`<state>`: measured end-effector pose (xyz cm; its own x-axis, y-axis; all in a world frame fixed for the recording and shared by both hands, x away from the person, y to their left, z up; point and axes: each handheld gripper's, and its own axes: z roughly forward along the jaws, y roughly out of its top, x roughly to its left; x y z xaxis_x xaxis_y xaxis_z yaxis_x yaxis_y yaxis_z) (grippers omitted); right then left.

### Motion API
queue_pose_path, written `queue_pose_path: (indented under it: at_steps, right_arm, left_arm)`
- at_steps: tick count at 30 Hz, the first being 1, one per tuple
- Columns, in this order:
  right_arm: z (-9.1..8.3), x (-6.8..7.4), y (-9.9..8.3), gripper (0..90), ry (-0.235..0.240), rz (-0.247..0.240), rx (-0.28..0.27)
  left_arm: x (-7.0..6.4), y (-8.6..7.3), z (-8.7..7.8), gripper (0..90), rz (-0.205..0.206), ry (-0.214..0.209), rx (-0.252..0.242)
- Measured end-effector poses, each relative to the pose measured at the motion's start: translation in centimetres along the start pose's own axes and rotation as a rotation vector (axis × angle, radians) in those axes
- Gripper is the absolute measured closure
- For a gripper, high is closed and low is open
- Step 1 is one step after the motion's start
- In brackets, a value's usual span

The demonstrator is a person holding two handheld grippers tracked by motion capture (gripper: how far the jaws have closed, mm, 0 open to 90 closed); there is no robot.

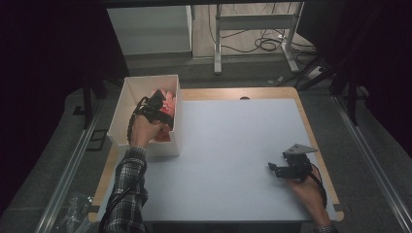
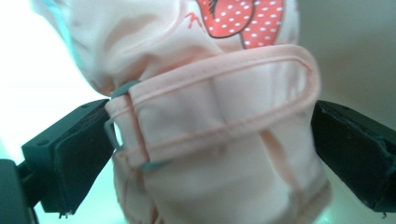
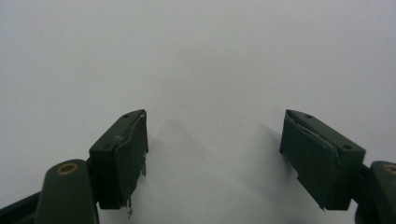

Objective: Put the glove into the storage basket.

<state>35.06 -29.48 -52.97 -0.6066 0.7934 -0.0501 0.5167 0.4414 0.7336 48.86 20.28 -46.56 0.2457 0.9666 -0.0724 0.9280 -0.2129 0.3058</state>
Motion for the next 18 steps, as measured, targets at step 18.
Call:
queue_pose_path:
  at_steps: [18]
  right_arm:
    - [0.0, 0.0, 0.0, 23.4, 0.000, 0.000, 0.000]
  left_arm:
    - [-0.4, -1.7, -3.1, 2.2, 0.058, -0.002, -0.113]
